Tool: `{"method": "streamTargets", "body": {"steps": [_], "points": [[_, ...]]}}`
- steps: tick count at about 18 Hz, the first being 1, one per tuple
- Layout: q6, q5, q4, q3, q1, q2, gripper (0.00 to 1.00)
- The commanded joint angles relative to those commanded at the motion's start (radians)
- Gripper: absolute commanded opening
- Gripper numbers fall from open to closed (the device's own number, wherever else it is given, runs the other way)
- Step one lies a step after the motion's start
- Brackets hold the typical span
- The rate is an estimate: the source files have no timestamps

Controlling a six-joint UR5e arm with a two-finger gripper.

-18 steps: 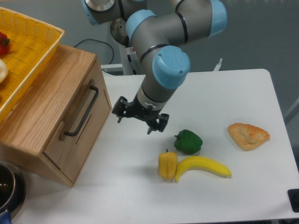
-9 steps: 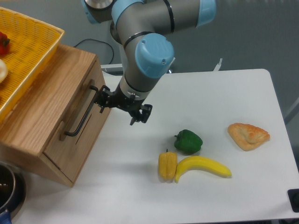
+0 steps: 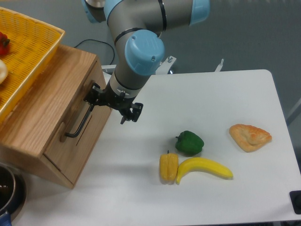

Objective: Slide the top drawer open

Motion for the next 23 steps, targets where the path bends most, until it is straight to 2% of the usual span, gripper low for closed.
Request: {"method": "streamTargets", "body": {"steps": [18,23], "points": [[-0.028,0.002,0.014,-0.032,-0.037,-0.008,1.00],[-0.031,0.005,0.035,-0.041,-0.038,-0.011,1.00]]}}
